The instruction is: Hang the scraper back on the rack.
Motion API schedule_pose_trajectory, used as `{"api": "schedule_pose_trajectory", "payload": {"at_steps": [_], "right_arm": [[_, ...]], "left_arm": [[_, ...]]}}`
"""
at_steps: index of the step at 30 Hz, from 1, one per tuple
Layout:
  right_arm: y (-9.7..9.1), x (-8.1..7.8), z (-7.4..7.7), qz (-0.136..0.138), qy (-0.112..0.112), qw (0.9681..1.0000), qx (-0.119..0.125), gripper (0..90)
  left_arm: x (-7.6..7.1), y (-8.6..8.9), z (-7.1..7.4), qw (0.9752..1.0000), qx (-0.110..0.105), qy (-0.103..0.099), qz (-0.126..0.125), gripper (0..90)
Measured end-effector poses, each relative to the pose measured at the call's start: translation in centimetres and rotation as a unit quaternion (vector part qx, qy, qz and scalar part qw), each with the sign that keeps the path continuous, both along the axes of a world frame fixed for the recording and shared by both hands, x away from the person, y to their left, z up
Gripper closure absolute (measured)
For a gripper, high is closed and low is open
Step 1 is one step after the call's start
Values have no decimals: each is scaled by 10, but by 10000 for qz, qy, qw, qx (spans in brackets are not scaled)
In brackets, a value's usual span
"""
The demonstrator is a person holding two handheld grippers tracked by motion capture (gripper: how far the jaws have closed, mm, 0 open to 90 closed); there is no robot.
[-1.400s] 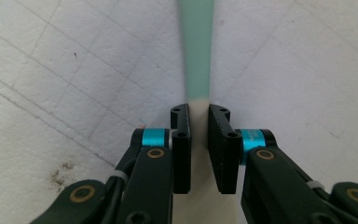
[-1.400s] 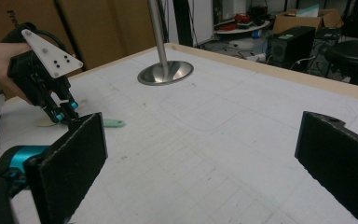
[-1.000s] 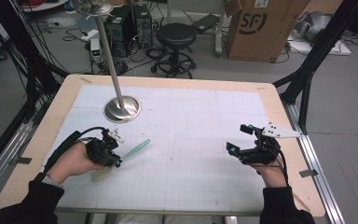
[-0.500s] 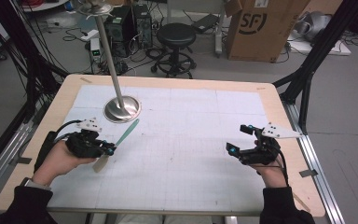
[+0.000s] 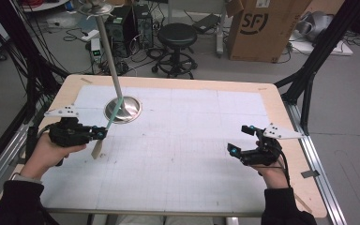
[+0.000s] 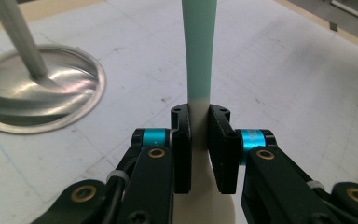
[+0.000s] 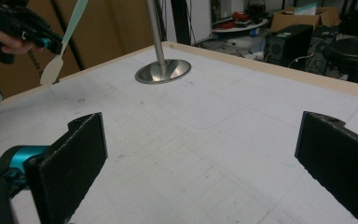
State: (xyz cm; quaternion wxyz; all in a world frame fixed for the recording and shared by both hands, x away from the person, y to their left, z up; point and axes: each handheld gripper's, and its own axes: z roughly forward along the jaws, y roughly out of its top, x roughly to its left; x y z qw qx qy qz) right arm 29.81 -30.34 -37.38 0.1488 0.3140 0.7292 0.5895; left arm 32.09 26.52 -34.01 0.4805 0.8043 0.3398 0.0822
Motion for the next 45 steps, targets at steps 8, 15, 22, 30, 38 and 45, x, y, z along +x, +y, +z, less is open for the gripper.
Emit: {"api": "schedule_pose_trajectory", "payload": {"at_steps": [8,15,22,30,38,45], "right_arm": [[0,0,0,-3,3,10000,-9,11],[0,1,0,9,-32,10000,-8,11],[0,1,0,22,-11,10000,30,11],[0,1,0,31,-18,10000,-26,11],[-1,-4,0,14,-16,10000,-12,11],[-9,-8,-2,-96,-2,9999,61,12]], "left_arm": [[8,15,19,9997,-5,-214,129,802],[17,26,36,9984,-188,-446,300,802],[30,34,52,9969,-227,-640,406,802],[41,43,58,9953,-339,-807,419,802],[51,62,68,9917,-548,-1010,570,802],[55,73,81,9909,-513,-1041,686,802]]}}
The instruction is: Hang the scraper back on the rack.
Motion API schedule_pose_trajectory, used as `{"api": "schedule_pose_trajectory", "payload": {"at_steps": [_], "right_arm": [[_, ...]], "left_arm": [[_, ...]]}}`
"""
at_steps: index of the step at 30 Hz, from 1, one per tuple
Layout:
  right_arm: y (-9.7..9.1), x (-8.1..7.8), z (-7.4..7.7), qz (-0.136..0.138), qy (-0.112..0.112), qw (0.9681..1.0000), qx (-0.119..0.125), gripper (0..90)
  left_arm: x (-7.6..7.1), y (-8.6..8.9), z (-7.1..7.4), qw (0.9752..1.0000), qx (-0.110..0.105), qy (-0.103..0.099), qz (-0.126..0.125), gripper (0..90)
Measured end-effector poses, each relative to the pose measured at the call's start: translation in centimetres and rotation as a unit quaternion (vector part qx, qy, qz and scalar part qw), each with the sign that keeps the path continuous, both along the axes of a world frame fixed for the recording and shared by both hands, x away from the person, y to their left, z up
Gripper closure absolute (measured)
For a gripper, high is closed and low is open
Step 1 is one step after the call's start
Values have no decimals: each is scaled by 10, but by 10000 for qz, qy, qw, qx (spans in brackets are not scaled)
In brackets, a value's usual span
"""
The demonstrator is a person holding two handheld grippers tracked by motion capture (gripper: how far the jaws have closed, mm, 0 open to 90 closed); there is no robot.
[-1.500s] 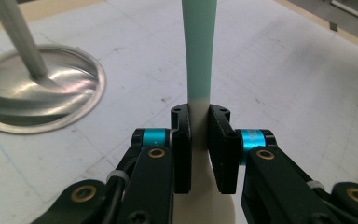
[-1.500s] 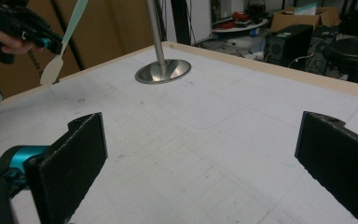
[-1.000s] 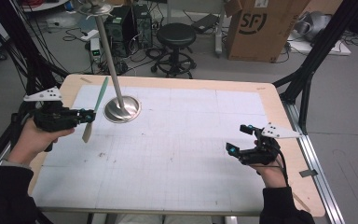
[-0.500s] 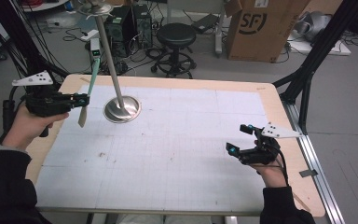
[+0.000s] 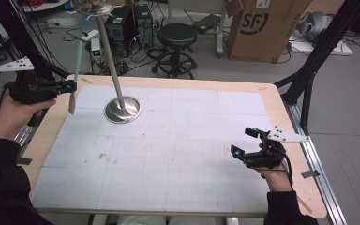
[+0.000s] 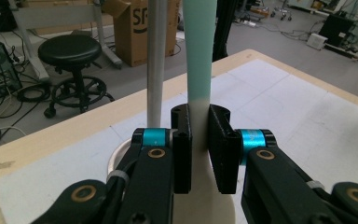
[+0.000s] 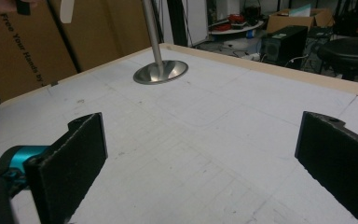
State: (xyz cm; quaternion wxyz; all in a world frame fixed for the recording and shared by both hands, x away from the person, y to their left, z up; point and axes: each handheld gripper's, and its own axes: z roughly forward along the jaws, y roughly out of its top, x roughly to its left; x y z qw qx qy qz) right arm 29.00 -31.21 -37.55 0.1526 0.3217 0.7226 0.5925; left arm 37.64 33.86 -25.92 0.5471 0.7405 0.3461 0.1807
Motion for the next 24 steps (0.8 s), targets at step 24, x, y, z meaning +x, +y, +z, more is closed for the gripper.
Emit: {"api": "schedule_pose_trajectory", "payload": {"at_steps": [24], "right_arm": [[-15,-3,-4,-152,60,9998,144,11]], "left_arm": [[23,7,43,9987,-99,-418,261,802]]}}
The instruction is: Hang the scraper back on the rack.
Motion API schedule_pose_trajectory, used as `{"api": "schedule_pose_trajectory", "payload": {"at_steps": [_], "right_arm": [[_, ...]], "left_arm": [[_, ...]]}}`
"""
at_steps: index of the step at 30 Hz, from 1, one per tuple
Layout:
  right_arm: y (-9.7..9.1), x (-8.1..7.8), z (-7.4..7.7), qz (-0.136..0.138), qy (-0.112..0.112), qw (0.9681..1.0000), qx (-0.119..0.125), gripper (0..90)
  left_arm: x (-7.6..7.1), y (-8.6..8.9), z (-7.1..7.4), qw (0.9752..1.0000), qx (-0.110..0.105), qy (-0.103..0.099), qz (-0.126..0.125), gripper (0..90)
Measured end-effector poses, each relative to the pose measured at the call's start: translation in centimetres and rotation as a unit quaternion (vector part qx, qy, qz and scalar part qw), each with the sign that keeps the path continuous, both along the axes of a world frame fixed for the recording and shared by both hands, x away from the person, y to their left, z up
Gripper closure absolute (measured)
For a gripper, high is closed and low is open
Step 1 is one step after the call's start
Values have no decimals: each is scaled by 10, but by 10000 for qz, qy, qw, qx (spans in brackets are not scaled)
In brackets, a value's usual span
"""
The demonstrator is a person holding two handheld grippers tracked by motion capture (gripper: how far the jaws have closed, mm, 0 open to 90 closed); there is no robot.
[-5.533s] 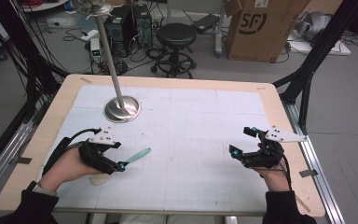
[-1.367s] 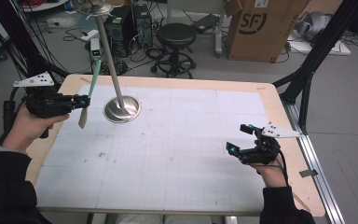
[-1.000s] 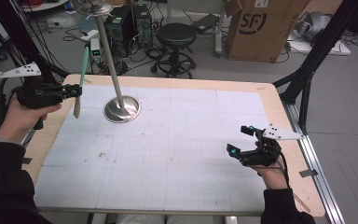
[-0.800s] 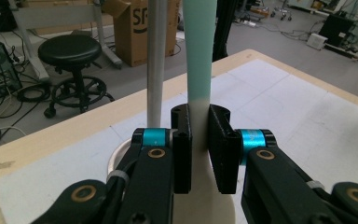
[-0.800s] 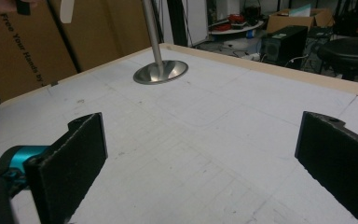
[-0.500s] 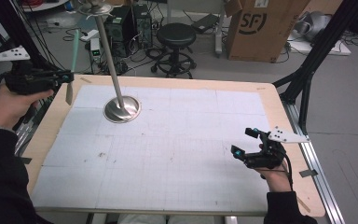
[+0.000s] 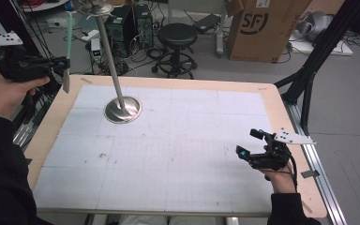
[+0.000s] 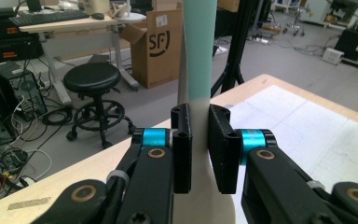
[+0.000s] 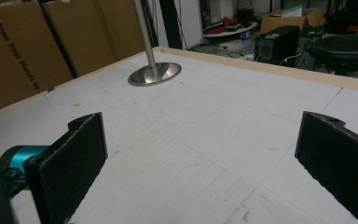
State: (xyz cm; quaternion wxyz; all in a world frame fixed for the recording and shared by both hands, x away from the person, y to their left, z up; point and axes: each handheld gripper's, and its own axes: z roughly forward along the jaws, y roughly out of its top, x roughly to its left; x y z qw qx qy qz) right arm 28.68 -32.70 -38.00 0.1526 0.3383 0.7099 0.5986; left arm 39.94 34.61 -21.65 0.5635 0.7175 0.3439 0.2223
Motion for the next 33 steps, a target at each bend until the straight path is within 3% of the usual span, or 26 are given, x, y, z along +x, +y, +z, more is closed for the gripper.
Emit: {"api": "schedule_pose_trajectory", "payload": {"at_steps": [12,23,33], "right_arm": [[-4,1,-2,-47,29,10000,18,11],[-6,0,-2,-74,30,10000,35,11],[-7,-1,-1,-73,16,10000,50,11]], "left_arm": [[8,7,1,9997,-192,2,152,802],[16,3,-4,9995,-288,92,87,801],[19,-7,-8,9996,-249,98,-4,801]]}}
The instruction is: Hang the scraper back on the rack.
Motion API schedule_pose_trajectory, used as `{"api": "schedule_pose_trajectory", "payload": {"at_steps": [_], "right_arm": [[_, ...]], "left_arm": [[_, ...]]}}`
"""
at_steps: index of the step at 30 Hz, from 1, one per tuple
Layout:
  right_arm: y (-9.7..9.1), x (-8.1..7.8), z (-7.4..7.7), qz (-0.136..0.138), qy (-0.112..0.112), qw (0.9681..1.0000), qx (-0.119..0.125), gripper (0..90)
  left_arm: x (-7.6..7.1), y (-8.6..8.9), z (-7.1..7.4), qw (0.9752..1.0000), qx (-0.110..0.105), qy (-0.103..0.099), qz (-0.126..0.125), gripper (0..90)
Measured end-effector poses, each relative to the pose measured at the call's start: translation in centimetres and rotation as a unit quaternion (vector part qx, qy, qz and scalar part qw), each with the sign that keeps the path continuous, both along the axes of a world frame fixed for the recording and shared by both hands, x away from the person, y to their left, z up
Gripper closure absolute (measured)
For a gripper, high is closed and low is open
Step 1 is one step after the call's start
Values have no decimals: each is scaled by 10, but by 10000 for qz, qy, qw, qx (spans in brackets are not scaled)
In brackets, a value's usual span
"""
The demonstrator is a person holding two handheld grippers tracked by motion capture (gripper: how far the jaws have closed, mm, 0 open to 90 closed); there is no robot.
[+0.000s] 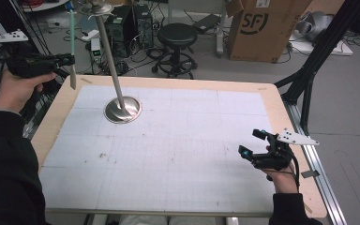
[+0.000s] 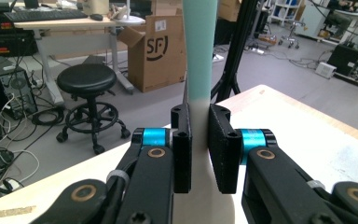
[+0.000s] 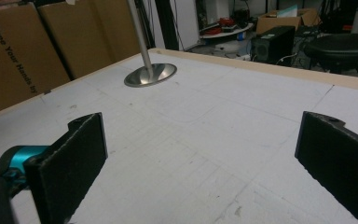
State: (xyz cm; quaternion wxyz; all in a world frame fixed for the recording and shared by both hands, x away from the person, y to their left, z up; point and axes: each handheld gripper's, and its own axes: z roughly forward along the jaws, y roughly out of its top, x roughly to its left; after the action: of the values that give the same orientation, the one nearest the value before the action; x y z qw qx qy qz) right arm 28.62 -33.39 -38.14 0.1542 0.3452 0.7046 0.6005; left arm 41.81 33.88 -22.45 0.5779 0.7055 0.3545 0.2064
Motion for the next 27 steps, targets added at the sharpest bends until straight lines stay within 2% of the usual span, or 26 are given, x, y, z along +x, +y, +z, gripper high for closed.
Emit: {"api": "schedule_pose_trajectory", "payload": {"at_steps": [6,10,13,18,19,21,22,24,27], "right_arm": [[0,0,0,-6,-3,10000,-2,11],[0,0,0,0,-11,10000,-7,11],[0,-1,2,-13,-39,10000,32,11],[0,-1,3,5,-50,10000,34,11],[0,-1,3,6,-49,10000,33,11],[1,-1,2,13,-42,10000,22,11],[1,-1,3,11,-47,10000,25,11],[2,-1,3,12,-58,10000,13,11],[3,0,5,5,-79,10000,24,11]], "left_arm": [[2,-6,-4,9999,-81,33,122,798],[2,-11,-8,9993,-50,-95,356,766],[-1,-12,-13,9985,-68,-220,502,617],[-9,-14,-21,9969,141,-588,513,447],[-11,-15,-22,9962,207,-665,515,391],[-16,-19,-25,9942,346,-859,552,333],[-18,-21,-26,9935,376,-896,598,297],[-22,-26,-29,9940,397,-890,493,209],[-29,-34,-33,9943,371,-953,302,125]]}}
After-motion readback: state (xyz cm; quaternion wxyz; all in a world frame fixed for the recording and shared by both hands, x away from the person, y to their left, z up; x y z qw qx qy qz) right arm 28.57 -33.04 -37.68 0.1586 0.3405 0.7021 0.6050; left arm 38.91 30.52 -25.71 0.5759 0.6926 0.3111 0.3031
